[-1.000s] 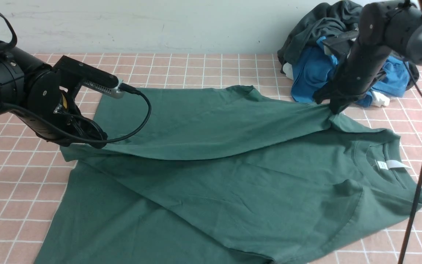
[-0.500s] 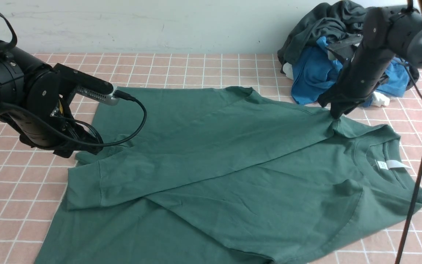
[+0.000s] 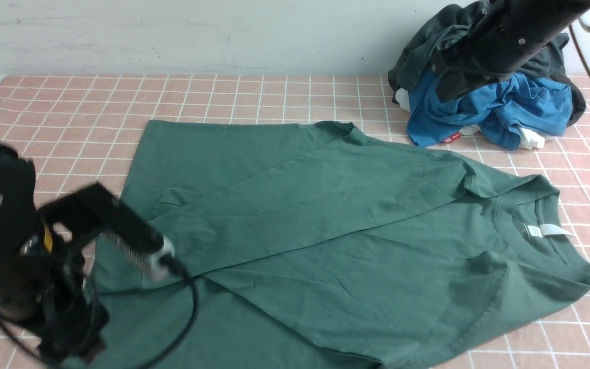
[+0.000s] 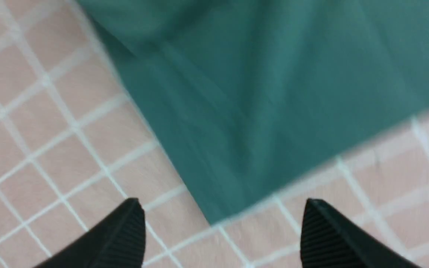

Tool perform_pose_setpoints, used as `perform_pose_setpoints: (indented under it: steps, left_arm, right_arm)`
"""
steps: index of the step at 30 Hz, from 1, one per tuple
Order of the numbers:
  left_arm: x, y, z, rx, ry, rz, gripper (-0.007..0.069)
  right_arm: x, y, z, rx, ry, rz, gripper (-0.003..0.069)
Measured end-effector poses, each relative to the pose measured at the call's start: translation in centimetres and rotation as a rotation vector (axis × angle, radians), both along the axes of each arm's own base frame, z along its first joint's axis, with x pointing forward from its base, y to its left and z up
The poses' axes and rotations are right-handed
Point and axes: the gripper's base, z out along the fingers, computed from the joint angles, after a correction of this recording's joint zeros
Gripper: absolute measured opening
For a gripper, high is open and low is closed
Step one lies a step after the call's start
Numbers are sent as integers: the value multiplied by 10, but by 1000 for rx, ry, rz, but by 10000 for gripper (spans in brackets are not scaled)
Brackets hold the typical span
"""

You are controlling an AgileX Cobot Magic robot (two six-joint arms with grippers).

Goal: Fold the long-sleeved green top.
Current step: Use both arms simultaneously to clamp the lower edge of the clothing fabric

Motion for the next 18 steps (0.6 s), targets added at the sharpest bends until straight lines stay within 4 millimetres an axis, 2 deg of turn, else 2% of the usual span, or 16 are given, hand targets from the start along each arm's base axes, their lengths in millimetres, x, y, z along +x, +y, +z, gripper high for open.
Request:
perform_pose_setpoints:
  steps: [1,2,3,5,6,7,13,18]
  left_arm:
    - [-6,0,-9,16,16,-84,514]
    - [-8,1,-13,20,19,-117,514]
    - [-12,1,-27,39,9,-262,514]
    - [-16,2,-38,52,5,-348,514]
    - [-18,2,-47,65,-18,-462,514]
    - [-18,2,-51,73,-22,-517,514]
    - [-13,-1,-63,111,-38,-728,514]
    - [-9,-2,-74,125,15,-776,514]
  right_arm:
    - [-16,6,-1,-3,21,39,54]
    - [-22,9,-2,-4,29,56,49]
    - [-52,19,-13,-1,90,133,29]
    - [-67,23,-14,6,93,174,22]
    - [-86,30,-21,33,100,217,16]
    - [-95,31,-21,52,97,234,13]
    - [-131,31,-17,131,89,297,13]
    - [-148,28,-6,165,43,317,13]
